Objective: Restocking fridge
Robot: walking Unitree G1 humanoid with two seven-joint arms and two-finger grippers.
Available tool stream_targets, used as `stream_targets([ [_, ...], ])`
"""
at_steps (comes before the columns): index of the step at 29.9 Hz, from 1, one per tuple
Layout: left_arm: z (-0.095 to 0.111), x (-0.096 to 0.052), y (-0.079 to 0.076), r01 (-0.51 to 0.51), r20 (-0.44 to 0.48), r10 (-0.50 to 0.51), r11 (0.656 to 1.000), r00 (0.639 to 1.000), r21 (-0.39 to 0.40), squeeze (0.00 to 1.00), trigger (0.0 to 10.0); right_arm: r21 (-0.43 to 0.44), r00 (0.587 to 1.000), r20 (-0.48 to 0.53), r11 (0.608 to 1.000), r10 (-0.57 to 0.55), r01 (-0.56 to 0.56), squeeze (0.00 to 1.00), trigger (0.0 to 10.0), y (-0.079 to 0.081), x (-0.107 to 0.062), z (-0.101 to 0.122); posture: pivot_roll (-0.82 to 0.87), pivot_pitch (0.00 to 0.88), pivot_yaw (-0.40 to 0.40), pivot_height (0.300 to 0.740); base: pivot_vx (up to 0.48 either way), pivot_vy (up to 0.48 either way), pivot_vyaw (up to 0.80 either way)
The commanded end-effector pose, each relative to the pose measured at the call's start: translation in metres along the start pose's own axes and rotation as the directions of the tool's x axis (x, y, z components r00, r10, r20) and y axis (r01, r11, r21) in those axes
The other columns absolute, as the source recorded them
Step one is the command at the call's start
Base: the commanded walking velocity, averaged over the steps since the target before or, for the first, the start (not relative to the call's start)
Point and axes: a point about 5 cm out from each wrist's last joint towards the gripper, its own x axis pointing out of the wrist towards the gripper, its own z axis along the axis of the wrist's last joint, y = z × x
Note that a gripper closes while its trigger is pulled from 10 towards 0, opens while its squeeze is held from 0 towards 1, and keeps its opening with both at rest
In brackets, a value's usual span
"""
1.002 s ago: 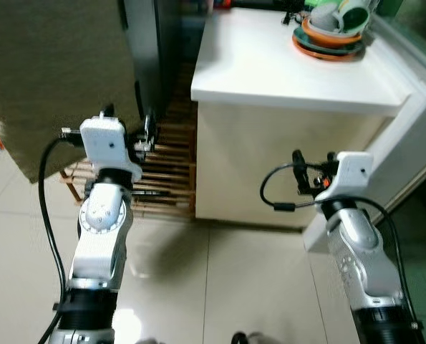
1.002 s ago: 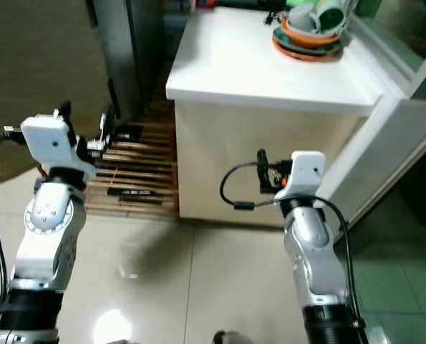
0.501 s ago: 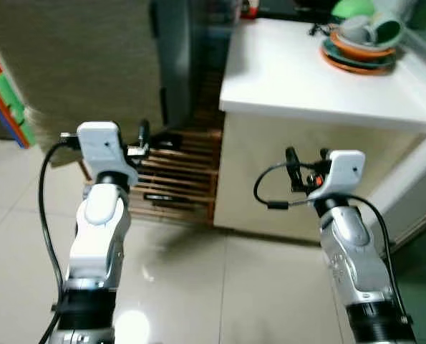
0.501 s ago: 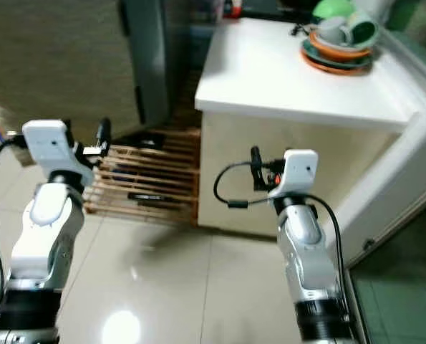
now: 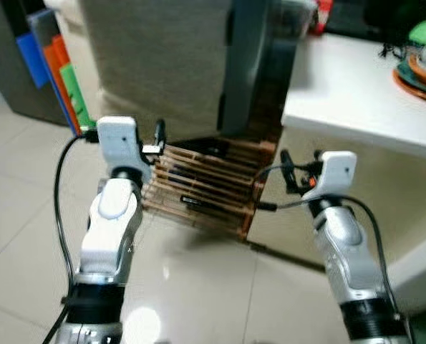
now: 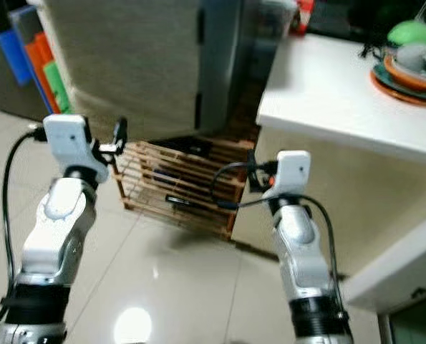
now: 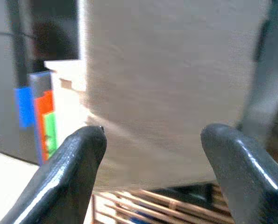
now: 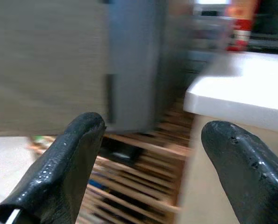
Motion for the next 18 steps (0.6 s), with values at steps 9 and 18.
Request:
stream_targets([
  [9, 0.0048, 0.0016, -0.0074, 0.040, -0.004, -0.040, 0.999, 0.999, -0.010, 0.00, 10.0, -0.001, 1.000, 0.016, 1.000, -0.010, 0.010, 0.00, 10.0, -0.0053, -0.0009, 0.0035, -0.07, 0.000, -0.003, 0.740, 0.446, 0.000, 0.00],
  [18, 0.0005, 0.0023, -0.0083, 0.054, -0.039, -0.055, 0.998, 0.998, -0.018, 0.00, 10.0, 0.001, 1.000, 0.012, 1.000, -0.005, 0.005, 0.00, 10.0, -0.0052, -0.0020, 0.0023, -0.07, 0.000, -0.002, 0.740, 0.446, 0.000, 0.00],
])
